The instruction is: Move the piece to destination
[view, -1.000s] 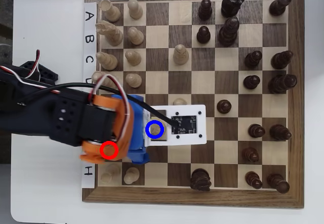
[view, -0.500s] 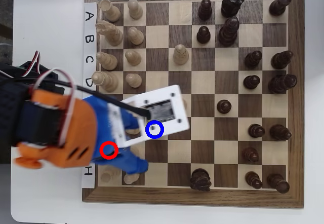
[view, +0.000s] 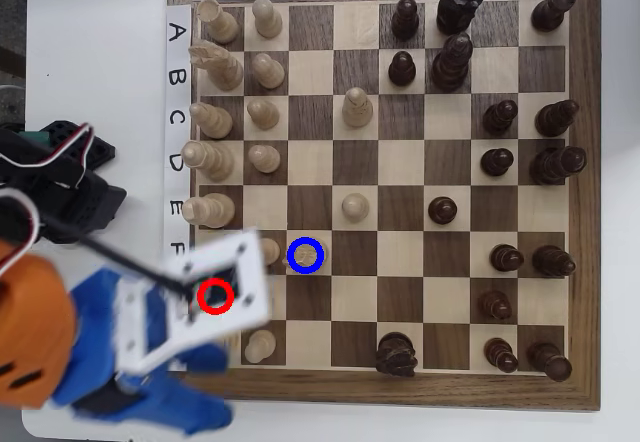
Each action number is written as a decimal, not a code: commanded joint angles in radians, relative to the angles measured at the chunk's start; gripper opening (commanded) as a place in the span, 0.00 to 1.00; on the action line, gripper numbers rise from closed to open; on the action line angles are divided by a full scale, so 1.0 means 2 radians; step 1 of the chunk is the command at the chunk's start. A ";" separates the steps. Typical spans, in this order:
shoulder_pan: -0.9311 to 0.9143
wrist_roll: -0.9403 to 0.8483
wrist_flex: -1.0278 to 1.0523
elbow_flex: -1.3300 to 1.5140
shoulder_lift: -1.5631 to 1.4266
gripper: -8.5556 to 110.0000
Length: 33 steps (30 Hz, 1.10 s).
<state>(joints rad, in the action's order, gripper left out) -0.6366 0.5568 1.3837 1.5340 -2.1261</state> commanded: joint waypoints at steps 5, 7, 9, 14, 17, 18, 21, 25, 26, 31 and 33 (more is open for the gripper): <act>-0.204 -0.154 -0.160 0.130 -0.120 0.07; -0.235 -0.177 -0.206 0.187 -0.135 0.07; -0.270 -0.200 -0.242 0.242 -0.151 0.07; -0.343 -0.240 -0.328 0.380 -0.191 0.07; -0.369 -0.249 -0.353 0.446 -0.216 0.07; -0.375 -0.251 -0.355 0.466 -0.226 0.07; -0.389 -0.255 -0.363 0.525 -0.266 0.07; -0.407 -0.255 -0.342 0.591 -0.326 0.07; -0.411 -0.256 -0.334 0.604 -0.342 0.07; -0.439 -0.262 -0.292 0.667 -0.420 0.07; -0.446 -0.262 -0.278 0.683 -0.437 0.07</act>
<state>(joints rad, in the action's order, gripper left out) -1.4266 0.0644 0.8069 2.7382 -2.7458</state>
